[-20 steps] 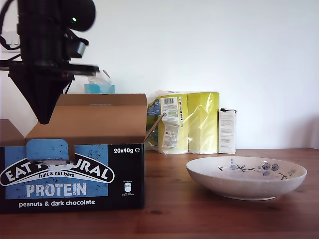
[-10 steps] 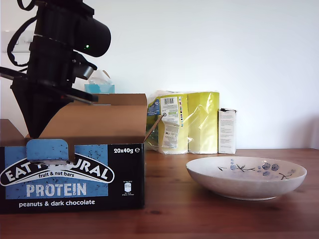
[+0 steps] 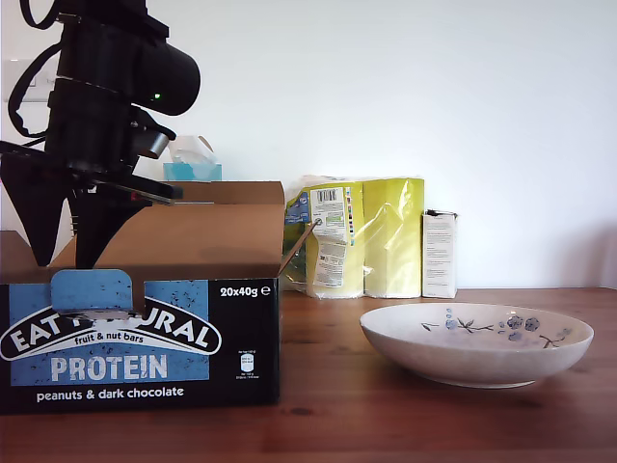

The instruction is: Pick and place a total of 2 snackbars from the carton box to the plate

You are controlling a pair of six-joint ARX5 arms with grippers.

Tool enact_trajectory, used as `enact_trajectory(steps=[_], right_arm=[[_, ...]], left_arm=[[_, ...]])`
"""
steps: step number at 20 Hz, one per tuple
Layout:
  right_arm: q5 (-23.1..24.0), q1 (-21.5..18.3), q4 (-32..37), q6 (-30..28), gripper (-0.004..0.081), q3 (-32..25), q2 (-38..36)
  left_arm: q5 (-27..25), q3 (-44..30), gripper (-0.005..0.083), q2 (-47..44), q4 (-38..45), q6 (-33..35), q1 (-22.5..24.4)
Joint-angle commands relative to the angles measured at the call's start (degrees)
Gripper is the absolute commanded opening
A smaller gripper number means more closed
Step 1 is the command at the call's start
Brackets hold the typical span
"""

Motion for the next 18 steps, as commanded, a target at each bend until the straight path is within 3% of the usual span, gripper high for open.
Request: enact_trajectory(steps=[1, 6, 9, 18], right_arm=[[-0.09, 0.61, 0.33, 0.0, -0.0013, -0.2, -0.04], [-0.09, 0.61, 0.33, 0.0, -0.0013, -0.2, -0.04], [-0.09, 0.61, 0.33, 0.0, -0.0013, -0.2, -0.04], [-0.09, 0.63, 0.52, -0.13, -0.0013, -0.2, -0.04]], left_arm=[[0.5, -0.04, 0.0357, 2.69, -0.02, -0.17, 0.11], [0.46, -0.04, 0.0356, 5.7, 0.57, -0.17, 0.11], [0.2, -0.04, 0.0304, 5.86, 1.05, -0.15, 0.2], [-1.73, -0.04, 0.0307, 7.74, 1.03, 0.94, 0.61]])
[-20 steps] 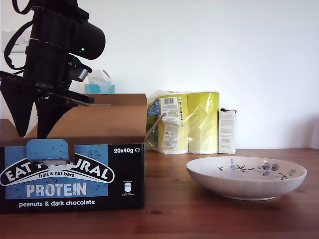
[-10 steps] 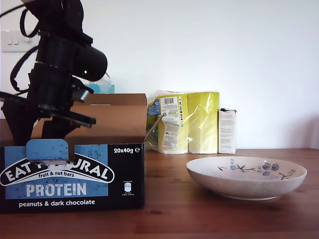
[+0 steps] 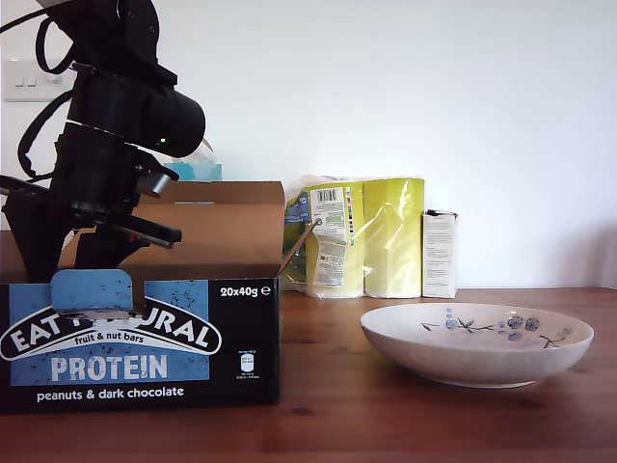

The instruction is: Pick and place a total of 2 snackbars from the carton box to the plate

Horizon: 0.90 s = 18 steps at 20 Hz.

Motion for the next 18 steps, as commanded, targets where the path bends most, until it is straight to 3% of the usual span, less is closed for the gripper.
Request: enact_trajectory(steps=[1, 18], right_arm=[[-0.11, 0.26, 0.42, -0.11, -0.0013, -0.2, -0.04], [-0.11, 0.92, 0.42, -0.13, -0.0013, -0.2, -0.04]], left_arm=[[-0.68, -0.04, 0.0307, 2.91, -0.42, 0.48, 0.07], [-2.62, -0.04, 0.0303, 6.62, -0.11, 0.46, 0.59]])
